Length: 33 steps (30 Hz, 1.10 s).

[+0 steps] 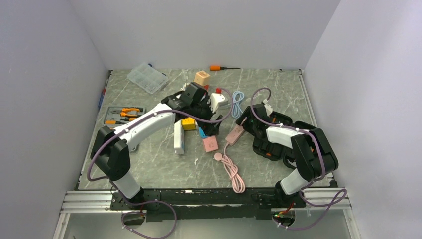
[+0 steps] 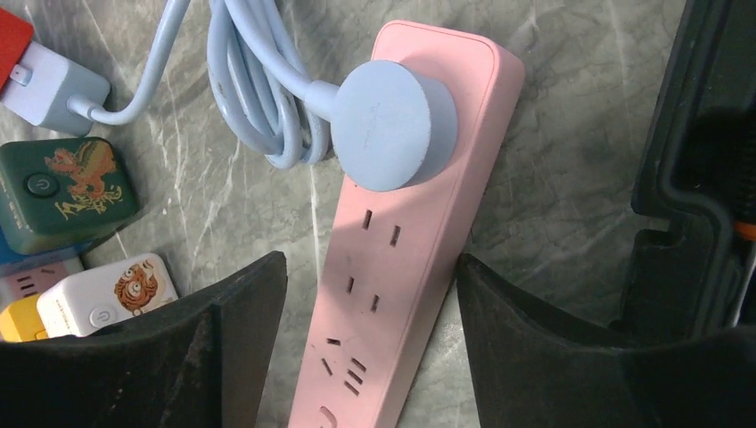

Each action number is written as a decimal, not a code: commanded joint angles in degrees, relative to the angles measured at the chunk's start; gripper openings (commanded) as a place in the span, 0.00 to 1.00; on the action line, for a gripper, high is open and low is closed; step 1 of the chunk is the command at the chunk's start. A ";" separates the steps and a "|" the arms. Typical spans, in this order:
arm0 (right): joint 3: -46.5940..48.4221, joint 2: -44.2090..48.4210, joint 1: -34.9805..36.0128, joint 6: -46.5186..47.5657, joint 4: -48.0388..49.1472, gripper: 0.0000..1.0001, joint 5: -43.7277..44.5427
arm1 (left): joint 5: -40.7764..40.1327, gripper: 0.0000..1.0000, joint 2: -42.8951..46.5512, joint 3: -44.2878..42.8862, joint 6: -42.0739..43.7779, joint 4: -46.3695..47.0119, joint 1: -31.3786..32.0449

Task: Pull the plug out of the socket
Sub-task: Place the plug at the center of the board.

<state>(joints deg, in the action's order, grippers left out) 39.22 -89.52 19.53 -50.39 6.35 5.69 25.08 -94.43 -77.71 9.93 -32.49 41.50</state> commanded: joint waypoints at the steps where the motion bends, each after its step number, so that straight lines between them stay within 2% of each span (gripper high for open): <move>1: 0.96 -0.12 1.26 1.00 2.60 0.69 3.11 | -0.07 0.99 1.13 -4.61 3.25 -2.89 -2.55; 8: 3.40 3.87 1.84 5.00 0.60 0.58 5.36 | -3.12 0.99 -0.31 -1.84 8.06 -6.45 -2.85; 11: 4.13 3.27 2.31 6.26 0.38 0.48 6.26 | -3.00 0.99 -0.18 -1.13 7.44 -6.18 -2.84; 15: 4.32 2.55 3.65 7.46 1.12 0.37 7.33 | -1.57 0.99 -2.16 -2.02 4.69 -7.12 -2.81; 18: 4.84 2.44 5.15 8.71 0.27 0.32 9.20 | -2.00 0.99 -5.05 -1.04 -0.49 -6.42 -2.35; 24: 3.29 5.87 6.64 10.89 -0.54 0.28 11.10 | -2.71 0.99 -10.11 -1.08 -8.67 -5.98 -1.41; 28: 0.92 9.50 6.82 12.07 -1.06 0.22 11.89 | -4.48 0.99 -11.14 -0.75 -11.46 -3.47 -0.20; 31: -0.64 12.30 6.84 12.59 -2.14 0.15 11.88 | -6.45 0.99 -12.04 -0.68 -10.77 -2.70 1.27; 33: -2.06 14.38 6.80 12.21 -2.64 0.14 11.85 | -8.25 0.99 -12.78 -0.82 -10.64 -2.64 2.16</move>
<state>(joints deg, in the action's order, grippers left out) 39.66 -79.13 26.30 -39.20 3.57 16.08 20.27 -106.48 -78.13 1.19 -37.26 41.63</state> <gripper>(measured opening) 0.156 0.994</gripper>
